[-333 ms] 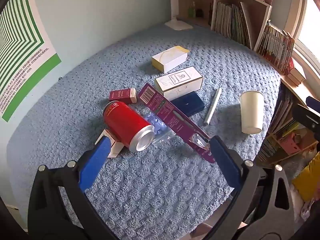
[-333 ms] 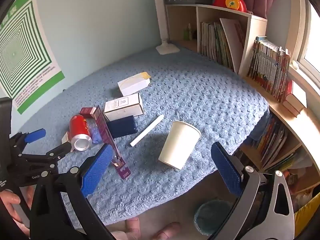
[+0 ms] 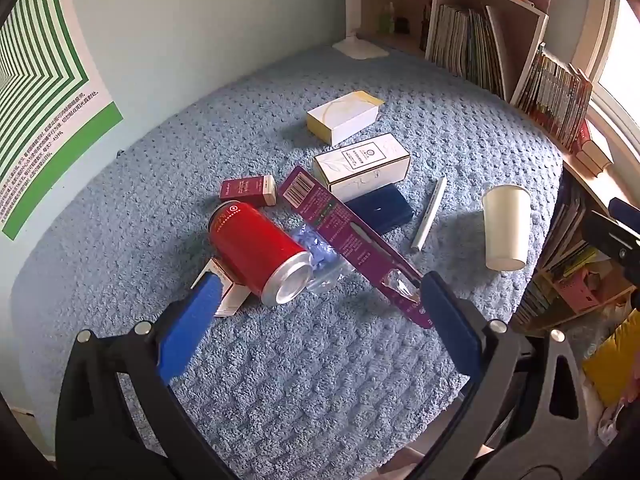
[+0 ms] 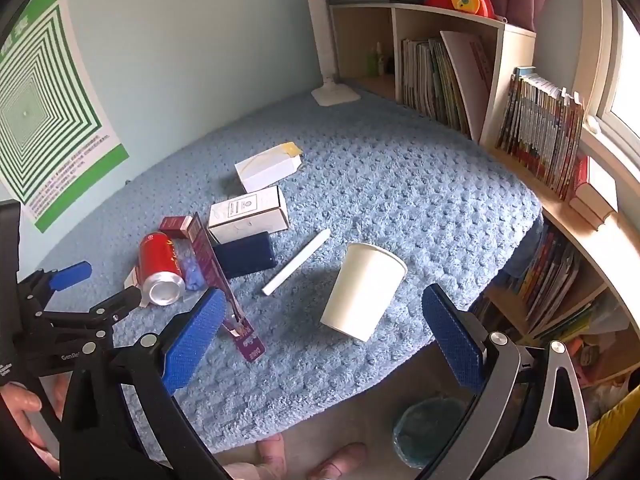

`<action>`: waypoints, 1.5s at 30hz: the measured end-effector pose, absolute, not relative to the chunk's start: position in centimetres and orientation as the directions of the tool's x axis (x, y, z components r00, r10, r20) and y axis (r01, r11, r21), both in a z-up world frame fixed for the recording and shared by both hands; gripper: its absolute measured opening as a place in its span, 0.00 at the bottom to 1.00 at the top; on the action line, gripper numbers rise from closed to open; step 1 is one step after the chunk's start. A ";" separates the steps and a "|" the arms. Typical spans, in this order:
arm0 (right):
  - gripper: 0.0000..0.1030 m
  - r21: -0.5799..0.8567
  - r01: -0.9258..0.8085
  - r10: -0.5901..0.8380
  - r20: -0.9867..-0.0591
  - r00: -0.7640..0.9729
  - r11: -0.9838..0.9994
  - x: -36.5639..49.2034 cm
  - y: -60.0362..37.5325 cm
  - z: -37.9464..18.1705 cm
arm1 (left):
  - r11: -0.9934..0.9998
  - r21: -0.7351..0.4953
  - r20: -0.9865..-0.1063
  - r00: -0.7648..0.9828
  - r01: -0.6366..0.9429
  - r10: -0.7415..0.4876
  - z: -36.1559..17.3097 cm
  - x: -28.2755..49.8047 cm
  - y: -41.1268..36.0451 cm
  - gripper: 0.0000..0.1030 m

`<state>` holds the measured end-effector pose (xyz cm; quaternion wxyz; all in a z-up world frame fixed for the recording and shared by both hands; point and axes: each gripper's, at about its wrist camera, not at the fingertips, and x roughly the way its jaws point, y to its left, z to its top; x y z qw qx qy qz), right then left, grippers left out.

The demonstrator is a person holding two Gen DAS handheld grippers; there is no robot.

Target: Collect trash

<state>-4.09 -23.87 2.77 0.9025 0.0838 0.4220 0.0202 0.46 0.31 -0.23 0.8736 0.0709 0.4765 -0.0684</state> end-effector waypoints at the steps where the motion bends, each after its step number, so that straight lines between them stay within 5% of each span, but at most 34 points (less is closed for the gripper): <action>1: 0.95 0.170 0.035 0.108 -0.759 0.642 0.985 -4.1 -23.9 2.7 | 0.981 0.055 -0.843 0.535 0.186 -0.054 -0.3 0.5 0.4 0.94; 45: 0.95 0.201 0.020 0.149 -0.786 0.600 0.979 -2.7 -23.9 1.5 | 0.987 0.008 -0.870 0.487 0.162 -0.073 -1.5 2.1 0.2 0.94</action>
